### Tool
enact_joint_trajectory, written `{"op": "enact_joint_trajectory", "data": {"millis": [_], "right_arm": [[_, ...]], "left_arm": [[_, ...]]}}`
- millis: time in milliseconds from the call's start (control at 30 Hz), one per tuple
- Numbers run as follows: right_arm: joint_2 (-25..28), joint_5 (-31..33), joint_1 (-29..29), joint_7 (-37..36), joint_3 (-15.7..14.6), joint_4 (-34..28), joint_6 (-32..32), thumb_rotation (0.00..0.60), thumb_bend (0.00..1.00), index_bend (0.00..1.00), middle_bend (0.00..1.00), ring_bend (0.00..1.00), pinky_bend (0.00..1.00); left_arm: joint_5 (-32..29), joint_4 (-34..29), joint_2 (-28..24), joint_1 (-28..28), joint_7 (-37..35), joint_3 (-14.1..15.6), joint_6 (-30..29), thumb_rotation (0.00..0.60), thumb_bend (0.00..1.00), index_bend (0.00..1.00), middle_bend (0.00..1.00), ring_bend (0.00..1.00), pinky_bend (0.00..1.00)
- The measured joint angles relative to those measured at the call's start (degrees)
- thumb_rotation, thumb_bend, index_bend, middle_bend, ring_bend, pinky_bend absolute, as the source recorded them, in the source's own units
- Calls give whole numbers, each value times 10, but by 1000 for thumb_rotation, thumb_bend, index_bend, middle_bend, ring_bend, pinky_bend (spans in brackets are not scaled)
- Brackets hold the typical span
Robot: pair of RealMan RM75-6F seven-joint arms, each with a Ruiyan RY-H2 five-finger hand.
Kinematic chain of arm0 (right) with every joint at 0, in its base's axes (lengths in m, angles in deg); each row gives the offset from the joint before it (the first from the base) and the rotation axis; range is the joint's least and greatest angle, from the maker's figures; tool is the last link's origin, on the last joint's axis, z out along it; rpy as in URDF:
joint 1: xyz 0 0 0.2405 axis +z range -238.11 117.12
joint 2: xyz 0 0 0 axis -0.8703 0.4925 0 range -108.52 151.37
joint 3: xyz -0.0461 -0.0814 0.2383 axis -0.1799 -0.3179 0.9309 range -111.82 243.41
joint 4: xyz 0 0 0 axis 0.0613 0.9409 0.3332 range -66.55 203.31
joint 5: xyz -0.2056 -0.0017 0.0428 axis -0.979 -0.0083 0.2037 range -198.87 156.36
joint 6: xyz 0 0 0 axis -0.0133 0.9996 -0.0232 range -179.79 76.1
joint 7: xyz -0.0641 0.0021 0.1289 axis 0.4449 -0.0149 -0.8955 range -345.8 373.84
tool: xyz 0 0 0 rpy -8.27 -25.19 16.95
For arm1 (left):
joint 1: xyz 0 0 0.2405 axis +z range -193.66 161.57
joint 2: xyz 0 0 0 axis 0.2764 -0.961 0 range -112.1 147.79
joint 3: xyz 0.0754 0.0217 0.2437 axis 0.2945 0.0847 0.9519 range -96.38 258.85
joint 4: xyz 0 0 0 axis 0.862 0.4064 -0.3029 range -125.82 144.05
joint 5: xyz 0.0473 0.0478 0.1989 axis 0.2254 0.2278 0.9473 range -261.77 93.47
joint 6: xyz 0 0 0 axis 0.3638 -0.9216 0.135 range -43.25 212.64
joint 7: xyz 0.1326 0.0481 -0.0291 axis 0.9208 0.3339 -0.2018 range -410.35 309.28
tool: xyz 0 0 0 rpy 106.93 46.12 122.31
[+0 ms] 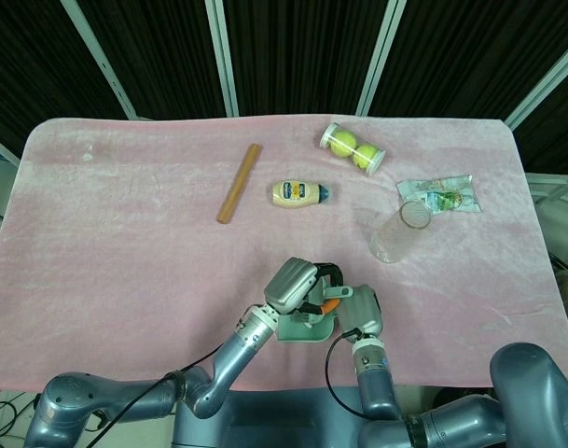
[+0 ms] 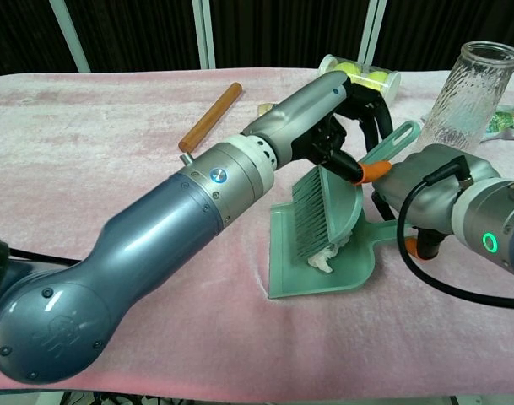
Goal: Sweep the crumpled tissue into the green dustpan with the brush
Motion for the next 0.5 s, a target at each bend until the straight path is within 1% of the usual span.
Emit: {"op": "enact_joint_trajectory", "data": {"millis": [167,367,500], "right_arm": [[2,1,-3,-5,2,0,1,600,400,583,523,626,748],[1,2,-5,-8,3,2,-1,600,400,583,523,626,749],[-1,1,-4,-8,5,3,0,600,400,583,523,626,748]], "left_arm": [[3,-12,-17,8,-8,3,-4,600,437,603,660,847,967],[13,-35,-56,19,-26,5,-12,600,436,603,659,847,967],[20,-56,-88,22,-33,-1,-16,600,436,603,659,847,967]]}}
